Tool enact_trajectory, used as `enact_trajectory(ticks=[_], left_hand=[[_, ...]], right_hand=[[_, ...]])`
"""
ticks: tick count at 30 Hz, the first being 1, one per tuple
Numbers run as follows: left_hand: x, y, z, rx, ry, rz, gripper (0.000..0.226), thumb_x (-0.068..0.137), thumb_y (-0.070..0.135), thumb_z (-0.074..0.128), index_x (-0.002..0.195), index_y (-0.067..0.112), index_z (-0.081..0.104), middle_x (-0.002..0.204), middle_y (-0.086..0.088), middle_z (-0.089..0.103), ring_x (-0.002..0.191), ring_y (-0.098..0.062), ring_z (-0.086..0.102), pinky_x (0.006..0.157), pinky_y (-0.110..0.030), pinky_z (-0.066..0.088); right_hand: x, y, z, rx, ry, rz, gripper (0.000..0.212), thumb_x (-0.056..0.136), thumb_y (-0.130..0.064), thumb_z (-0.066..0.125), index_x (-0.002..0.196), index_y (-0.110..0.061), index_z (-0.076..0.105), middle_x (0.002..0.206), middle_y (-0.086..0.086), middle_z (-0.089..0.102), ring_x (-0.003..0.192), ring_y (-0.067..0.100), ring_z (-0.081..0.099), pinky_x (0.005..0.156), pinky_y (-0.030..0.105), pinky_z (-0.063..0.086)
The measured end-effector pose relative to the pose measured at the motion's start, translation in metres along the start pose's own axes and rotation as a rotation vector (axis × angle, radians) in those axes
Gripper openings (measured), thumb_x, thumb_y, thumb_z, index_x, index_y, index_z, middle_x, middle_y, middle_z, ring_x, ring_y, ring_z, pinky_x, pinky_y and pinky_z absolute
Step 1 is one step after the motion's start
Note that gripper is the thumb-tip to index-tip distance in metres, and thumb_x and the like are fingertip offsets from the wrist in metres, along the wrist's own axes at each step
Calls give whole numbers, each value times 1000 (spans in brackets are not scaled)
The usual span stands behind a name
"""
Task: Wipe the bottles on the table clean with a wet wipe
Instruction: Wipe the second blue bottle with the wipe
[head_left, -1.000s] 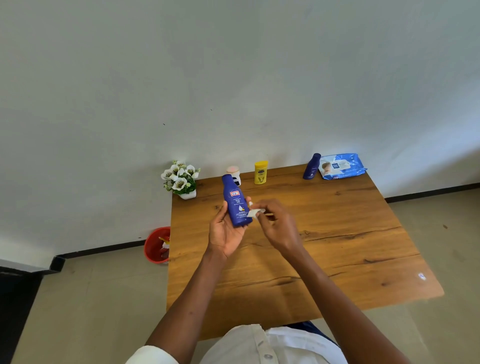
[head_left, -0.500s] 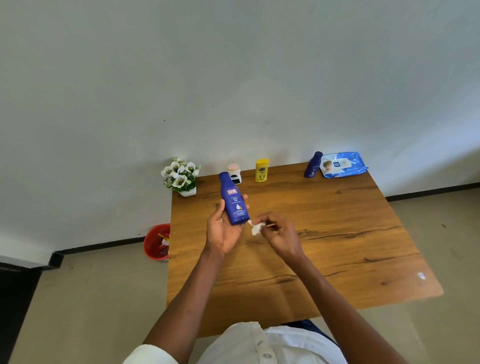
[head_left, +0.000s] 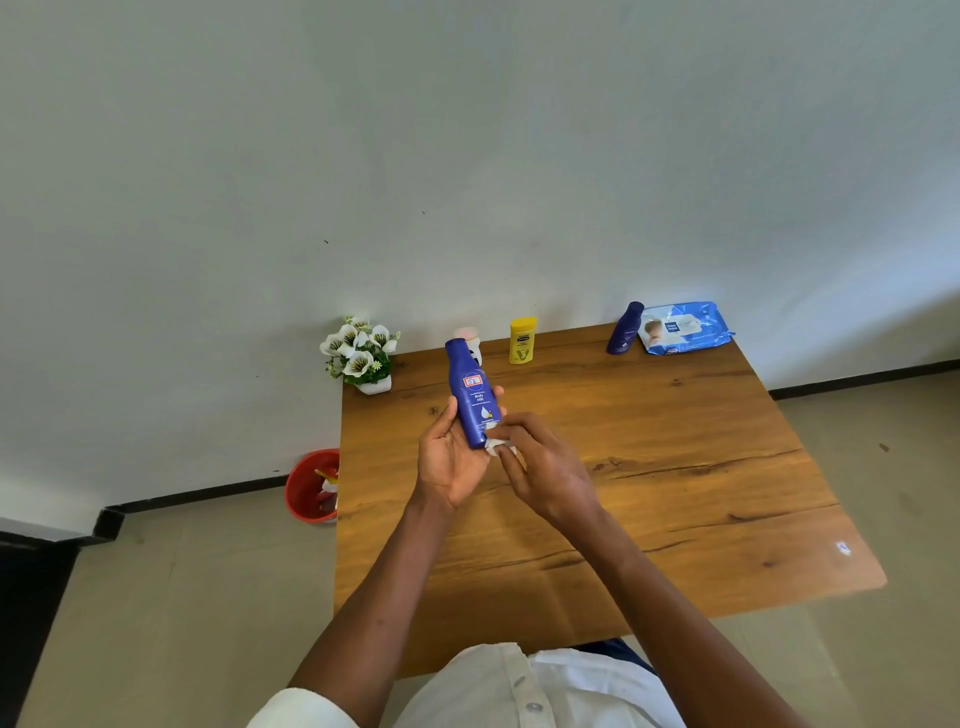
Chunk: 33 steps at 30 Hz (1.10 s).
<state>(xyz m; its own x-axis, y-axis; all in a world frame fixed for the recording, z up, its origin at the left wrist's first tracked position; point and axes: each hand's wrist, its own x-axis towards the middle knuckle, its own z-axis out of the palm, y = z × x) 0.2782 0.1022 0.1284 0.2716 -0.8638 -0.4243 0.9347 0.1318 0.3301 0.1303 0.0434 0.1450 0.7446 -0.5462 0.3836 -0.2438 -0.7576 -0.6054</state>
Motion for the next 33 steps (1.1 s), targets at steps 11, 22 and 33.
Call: enact_trajectory(ticks=[11,22,33], left_hand=[[-4,-2,3,62,36,-5,52,106,34,42,152,10,41,141,-19,53,122,-28,55,105,-40,41],[-12,-2,7,131,8,60,49,105,28,45,149,8,45,142,-21,55,123,-28,59,102,-38,49],[-21,2,5,125,-118,-3,60,102,36,38,153,6,36,126,-18,59,104,-27,57,89,-40,46]], right_hand=[[3,-3,4,51,9,191,23,96,-30,65,111,-12,64,112,1,61,89,16,62,66,40,56],[5,20,-18,268,119,516,17,95,-30,66,110,-21,67,110,-9,65,92,7,61,76,37,58],[10,24,-37,619,272,697,9,94,-27,68,103,-29,70,100,-5,72,90,23,69,76,45,61]])
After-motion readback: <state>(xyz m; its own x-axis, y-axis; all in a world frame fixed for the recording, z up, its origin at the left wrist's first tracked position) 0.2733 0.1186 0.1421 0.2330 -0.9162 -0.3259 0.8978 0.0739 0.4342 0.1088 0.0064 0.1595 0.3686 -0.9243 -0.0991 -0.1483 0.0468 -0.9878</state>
